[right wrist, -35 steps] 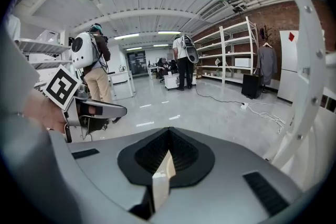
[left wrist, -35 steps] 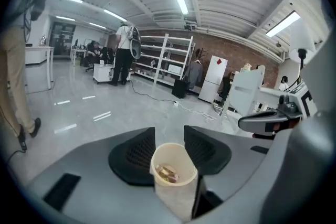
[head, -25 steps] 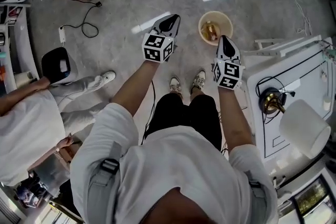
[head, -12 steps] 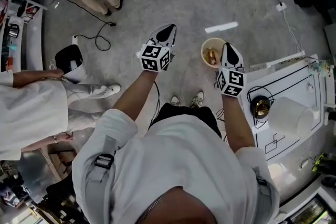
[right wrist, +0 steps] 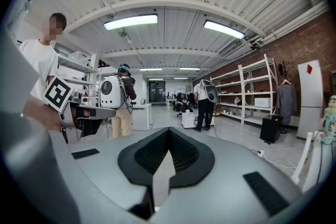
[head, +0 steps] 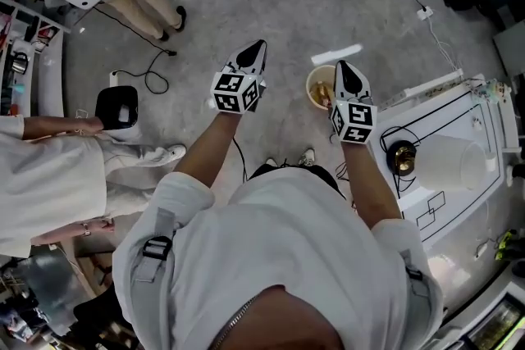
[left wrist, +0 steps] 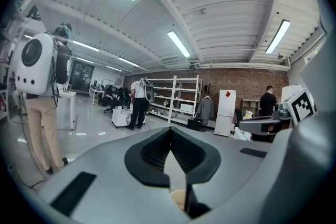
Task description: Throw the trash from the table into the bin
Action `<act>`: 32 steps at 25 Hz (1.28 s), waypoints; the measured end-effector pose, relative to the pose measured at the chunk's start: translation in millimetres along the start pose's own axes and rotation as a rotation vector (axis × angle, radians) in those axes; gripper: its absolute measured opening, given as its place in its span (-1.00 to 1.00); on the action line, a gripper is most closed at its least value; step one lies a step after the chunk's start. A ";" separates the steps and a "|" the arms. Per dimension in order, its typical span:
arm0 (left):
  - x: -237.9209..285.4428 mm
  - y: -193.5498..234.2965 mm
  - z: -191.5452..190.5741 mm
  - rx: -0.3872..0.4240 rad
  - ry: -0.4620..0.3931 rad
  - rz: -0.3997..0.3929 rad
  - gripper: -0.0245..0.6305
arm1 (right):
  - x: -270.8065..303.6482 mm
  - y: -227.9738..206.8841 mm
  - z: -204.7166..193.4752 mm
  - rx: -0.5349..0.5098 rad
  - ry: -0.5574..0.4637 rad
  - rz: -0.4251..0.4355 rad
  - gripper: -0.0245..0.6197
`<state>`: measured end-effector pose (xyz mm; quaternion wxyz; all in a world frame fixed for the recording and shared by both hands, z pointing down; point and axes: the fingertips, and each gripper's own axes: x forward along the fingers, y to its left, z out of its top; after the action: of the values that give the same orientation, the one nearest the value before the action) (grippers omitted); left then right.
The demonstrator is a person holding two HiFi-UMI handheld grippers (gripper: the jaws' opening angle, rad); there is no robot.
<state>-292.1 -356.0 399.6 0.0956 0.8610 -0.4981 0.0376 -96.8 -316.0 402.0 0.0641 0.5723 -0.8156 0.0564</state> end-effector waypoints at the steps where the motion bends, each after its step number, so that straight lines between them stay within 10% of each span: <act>1: -3.4 -1.1 2.6 0.001 -0.003 -0.008 -0.89 | -2.1 5.7 1.9 -0.001 -0.001 0.000 -0.90; 13: -7.9 -72.7 -36.1 0.021 0.061 -0.223 -0.89 | -91.1 5.4 -31.2 0.016 0.040 -0.173 -0.90; 32: -60.1 -357.2 -109.8 0.108 0.147 -0.505 -0.89 | -382.8 -104.2 -108.7 0.092 0.053 -0.468 -0.90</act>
<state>-9.9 -109.2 452.0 0.0918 0.9569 -0.2563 0.1016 134.4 21.3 446.2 0.0707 0.7464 -0.6554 0.0919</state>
